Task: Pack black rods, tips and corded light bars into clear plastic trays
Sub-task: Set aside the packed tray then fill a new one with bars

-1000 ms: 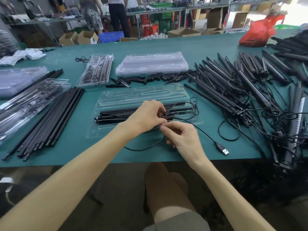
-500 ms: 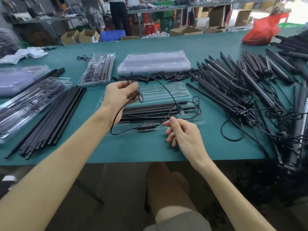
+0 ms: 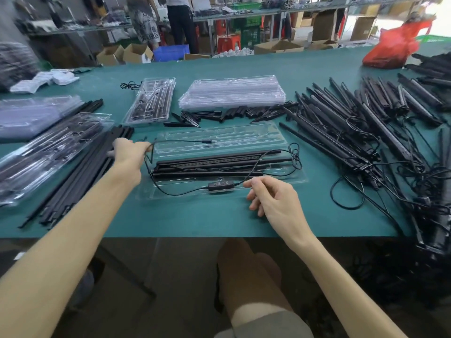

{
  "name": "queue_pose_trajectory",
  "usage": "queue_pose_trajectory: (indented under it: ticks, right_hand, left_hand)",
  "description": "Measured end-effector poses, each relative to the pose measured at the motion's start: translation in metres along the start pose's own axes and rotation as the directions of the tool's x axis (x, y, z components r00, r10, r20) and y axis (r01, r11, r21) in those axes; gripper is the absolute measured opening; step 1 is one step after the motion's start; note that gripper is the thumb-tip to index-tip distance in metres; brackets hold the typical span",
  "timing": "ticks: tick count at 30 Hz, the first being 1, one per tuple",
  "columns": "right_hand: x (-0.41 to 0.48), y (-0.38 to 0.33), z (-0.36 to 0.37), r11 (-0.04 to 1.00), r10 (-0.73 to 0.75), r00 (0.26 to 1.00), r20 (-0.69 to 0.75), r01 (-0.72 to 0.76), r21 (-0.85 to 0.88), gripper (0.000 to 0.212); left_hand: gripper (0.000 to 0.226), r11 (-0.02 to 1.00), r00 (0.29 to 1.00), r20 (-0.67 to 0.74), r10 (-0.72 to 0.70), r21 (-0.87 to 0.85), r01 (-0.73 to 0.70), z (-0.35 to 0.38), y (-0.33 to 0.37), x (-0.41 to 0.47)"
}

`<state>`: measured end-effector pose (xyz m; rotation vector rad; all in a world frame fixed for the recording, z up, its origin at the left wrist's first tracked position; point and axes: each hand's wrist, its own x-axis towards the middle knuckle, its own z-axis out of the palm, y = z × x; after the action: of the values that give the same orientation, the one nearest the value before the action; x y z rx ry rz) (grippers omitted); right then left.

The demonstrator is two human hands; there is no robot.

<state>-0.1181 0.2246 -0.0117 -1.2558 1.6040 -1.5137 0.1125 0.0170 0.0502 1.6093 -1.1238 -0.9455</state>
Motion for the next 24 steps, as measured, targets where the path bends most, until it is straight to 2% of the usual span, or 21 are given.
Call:
queue_pose_trajectory:
  ticks: [2,4,5,7,10,12,13,17,21,24]
  right_hand:
    - [0.000,0.000,0.000,1.000,-0.004,1.000,-0.003,0.004,-0.015,0.024]
    - [0.001,0.002,0.000,0.999,-0.008,1.000,-0.007,0.007,-0.042,0.024]
    - [0.001,0.003,0.000,0.998,-0.009,1.000,-0.006,0.009,-0.056,0.024]
    - [0.002,0.004,0.001,0.997,-0.013,1.000,-0.005,0.013,-0.073,0.024]
    - [0.002,0.005,0.002,0.996,-0.024,1.000,-0.001,0.024,-0.090,0.023]
    - [0.001,0.005,0.002,0.995,-0.027,1.000,0.001,0.027,-0.093,0.023]
    - [0.001,0.005,0.002,0.995,-0.025,1.000,0.002,0.025,-0.092,0.023]
    - [0.002,0.003,0.002,0.994,-0.021,1.000,-0.011,0.020,-0.103,0.020]
    - [0.001,0.001,0.001,0.999,-0.005,0.993,-0.119,-0.001,-0.054,0.010]
    - [0.011,-0.007,-0.010,0.999,0.022,0.983,-0.183,-0.017,0.029,0.006]
  left_hand:
    - [0.026,0.986,0.986,-0.139,0.091,0.150,-0.070,-0.004,0.009,-0.001]
    - [0.033,0.913,0.921,-0.205,0.332,0.315,-0.259,-0.006,0.023,-0.010]
    - [0.034,0.856,0.886,-0.156,0.436,0.376,-0.355,-0.003,0.031,-0.018]
    - [0.032,0.750,0.825,0.095,0.557,0.370,-0.548,0.009,0.040,-0.037]
    - [0.024,0.627,0.672,0.485,0.559,0.283,-0.726,0.041,0.035,-0.074]
    - [0.023,0.557,0.577,0.624,0.528,0.259,-0.789,0.067,0.020,-0.093]
    - [0.024,0.542,0.551,0.661,0.509,0.251,-0.802,0.079,0.012,-0.099]
    - [0.034,0.479,0.494,0.729,0.473,0.258,-0.839,0.110,-0.013,-0.115]
    - [0.031,0.468,0.478,0.653,0.587,0.209,-0.859,0.119,-0.029,-0.119]
    - [0.032,0.411,0.412,0.642,0.647,0.162,-0.897,0.118,-0.035,-0.117]
